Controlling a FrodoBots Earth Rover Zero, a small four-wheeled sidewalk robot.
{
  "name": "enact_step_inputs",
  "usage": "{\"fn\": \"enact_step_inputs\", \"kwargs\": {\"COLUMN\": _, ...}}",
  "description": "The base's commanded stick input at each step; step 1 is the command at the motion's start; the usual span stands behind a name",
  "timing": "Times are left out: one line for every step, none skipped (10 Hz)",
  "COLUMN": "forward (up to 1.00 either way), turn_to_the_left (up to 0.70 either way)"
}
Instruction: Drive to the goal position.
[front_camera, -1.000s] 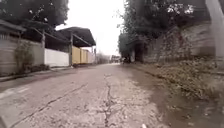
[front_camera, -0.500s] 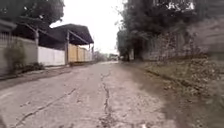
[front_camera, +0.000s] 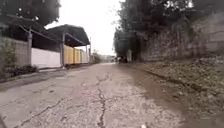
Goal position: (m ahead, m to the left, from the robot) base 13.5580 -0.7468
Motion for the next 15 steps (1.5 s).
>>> {"fn": "enact_step_inputs", "kwargs": {"forward": 0.76, "turn_to_the_left": 0.00}}
{"fn": "enact_step_inputs", "kwargs": {"forward": 0.70, "turn_to_the_left": 0.00}}
{"fn": "enact_step_inputs", "kwargs": {"forward": 0.70, "turn_to_the_left": 0.00}}
{"fn": "enact_step_inputs", "kwargs": {"forward": 0.70, "turn_to_the_left": 0.00}}
{"fn": "enact_step_inputs", "kwargs": {"forward": 0.70, "turn_to_the_left": 0.00}}
{"fn": "enact_step_inputs", "kwargs": {"forward": 0.70, "turn_to_the_left": 0.00}}
{"fn": "enact_step_inputs", "kwargs": {"forward": 0.70, "turn_to_the_left": 0.00}}
{"fn": "enact_step_inputs", "kwargs": {"forward": 0.70, "turn_to_the_left": 0.00}}
{"fn": "enact_step_inputs", "kwargs": {"forward": 0.70, "turn_to_the_left": 0.00}}
{"fn": "enact_step_inputs", "kwargs": {"forward": 0.70, "turn_to_the_left": 0.00}}
{"fn": "enact_step_inputs", "kwargs": {"forward": 0.70, "turn_to_the_left": 0.00}}
{"fn": "enact_step_inputs", "kwargs": {"forward": 0.70, "turn_to_the_left": 0.00}}
{"fn": "enact_step_inputs", "kwargs": {"forward": 0.70, "turn_to_the_left": 0.00}}
{"fn": "enact_step_inputs", "kwargs": {"forward": 0.70, "turn_to_the_left": 0.00}}
{"fn": "enact_step_inputs", "kwargs": {"forward": 0.70, "turn_to_the_left": -0.15}}
